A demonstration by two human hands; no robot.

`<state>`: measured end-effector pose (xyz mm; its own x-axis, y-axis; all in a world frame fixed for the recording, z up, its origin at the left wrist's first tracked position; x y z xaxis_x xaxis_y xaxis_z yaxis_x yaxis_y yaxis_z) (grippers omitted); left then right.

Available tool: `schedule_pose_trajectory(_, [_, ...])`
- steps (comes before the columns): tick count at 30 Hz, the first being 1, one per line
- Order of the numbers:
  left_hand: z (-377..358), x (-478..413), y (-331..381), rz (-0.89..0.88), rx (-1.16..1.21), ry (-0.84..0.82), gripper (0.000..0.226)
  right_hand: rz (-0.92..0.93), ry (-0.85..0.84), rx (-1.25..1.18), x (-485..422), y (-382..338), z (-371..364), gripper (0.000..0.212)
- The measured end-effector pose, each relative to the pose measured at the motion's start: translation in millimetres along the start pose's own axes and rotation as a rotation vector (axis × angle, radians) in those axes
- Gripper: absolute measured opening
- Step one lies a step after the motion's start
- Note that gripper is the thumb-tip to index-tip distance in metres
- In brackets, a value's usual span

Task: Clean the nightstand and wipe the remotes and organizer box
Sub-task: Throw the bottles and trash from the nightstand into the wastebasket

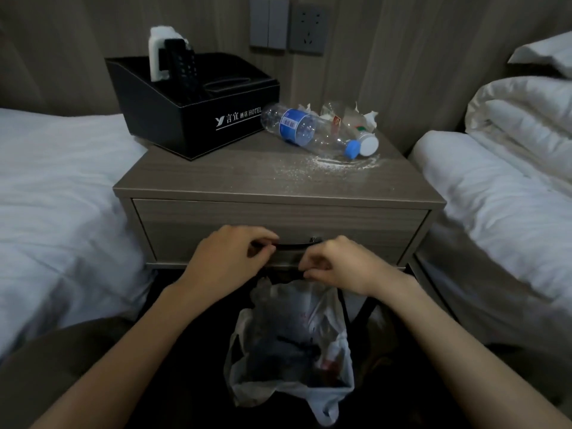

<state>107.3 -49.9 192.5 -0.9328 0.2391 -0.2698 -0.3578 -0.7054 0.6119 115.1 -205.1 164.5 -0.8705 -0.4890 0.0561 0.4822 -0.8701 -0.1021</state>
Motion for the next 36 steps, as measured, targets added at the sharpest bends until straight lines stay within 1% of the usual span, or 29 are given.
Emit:
schedule_pose_trajectory(3, [37.3, -3.8, 8.9, -0.068, 0.205, 0.176, 0.02, 0.036, 0.188, -0.225, 3.7, 2.7, 52.1, 0.012])
schedule_pose_trajectory(5, [56.3, -12.9, 14.9, -0.078, 0.329, 0.258, 0.014, 0.055, 0.312, -0.379, 10.0, 6.2, 87.8, 0.013])
schedule_pose_trajectory(7, [71.6, -28.7, 22.4, -0.081, 0.397, 0.325, 0.015, 0.057, 0.435, -0.466, 13.2, 16.8, 118.1, 0.016])
schedule_pose_trajectory(11, [83.1, -66.8, 39.3, -0.111, 0.411, 0.369, 0.022, -0.078, 0.696, -0.418, 6.8, 62.6, 148.8, 0.016])
schedule_pose_trajectory(13, [80.1, -85.4, 47.9, -0.143, 0.369, 0.371, 0.028, -0.166, 0.767, -0.325, -2.0, 83.2, 152.8, 0.018])
schedule_pose_trajectory(15, [74.3, -103.2, 52.8, -0.176, 0.275, 0.371, 0.037, -0.235, 0.79, -0.197, -13.1, 96.3, 153.0, 0.024])
schedule_pose_trajectory(19, [60.5, -135.6, 52.6, -0.183, 0.037, 0.302, 0.057, -0.313, 0.735, -0.031, -33.8, 109.8, 144.3, 0.042])
schedule_pose_trajectory(20, [58.3, -141.4, 52.5, -0.19, 0.015, 0.287, 0.06, -0.326, 0.737, -0.022, -36.9, 113.1, 143.0, 0.045])
schedule_pose_trajectory(24, [50.6, -155.3, 50.4, -0.224, 0.005, 0.264, 0.068, -0.348, 0.695, -0.141, -52.5, 126.8, 135.1, 0.054])
schedule_pose_trajectory(28, [44.8, -162.0, 42.8, -0.203, 0.031, 0.216, 0.076, -0.327, 0.629, -0.07, -61.4, 125.6, 135.1, 0.059])
schedule_pose_trajectory(30, [47.8, -162.4, 43.6, -0.207, 0.068, 0.222, 0.078, -0.334, 0.618, -0.026, -62.3, 124.8, 134.9, 0.055])
schedule_pose_trajectory(32, [52.0, -161.0, 46.8, -0.216, 0.087, 0.239, 0.08, -0.324, 0.671, -0.032, -60.1, 122.7, 138.9, 0.046])
schedule_pose_trajectory(34, [54.2, -158.6, 52.2, -0.219, 0.075, 0.247, 0.084, -0.29, 0.766, -0.11, -53.2, 118.9, 149.5, 0.036])
schedule_pose_trajectory(36, [55.5, -156.0, 59.1, -0.225, 0.049, 0.248, 0.089, -0.237, 0.853, -0.239, -44.0, 113.7, 163.4, 0.029])
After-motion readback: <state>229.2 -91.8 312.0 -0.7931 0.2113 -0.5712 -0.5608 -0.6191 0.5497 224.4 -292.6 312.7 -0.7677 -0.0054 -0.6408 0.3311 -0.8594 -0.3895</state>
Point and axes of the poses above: each hand's wrist, its own x-axis away from the middle knuckle, its own z-axis out of the back of the hand, y = z × x, the point moved 9 cm from there along -x, towards the middle knuckle, and after that the axes turned 12 degrees about x, right-handed, at the moved point
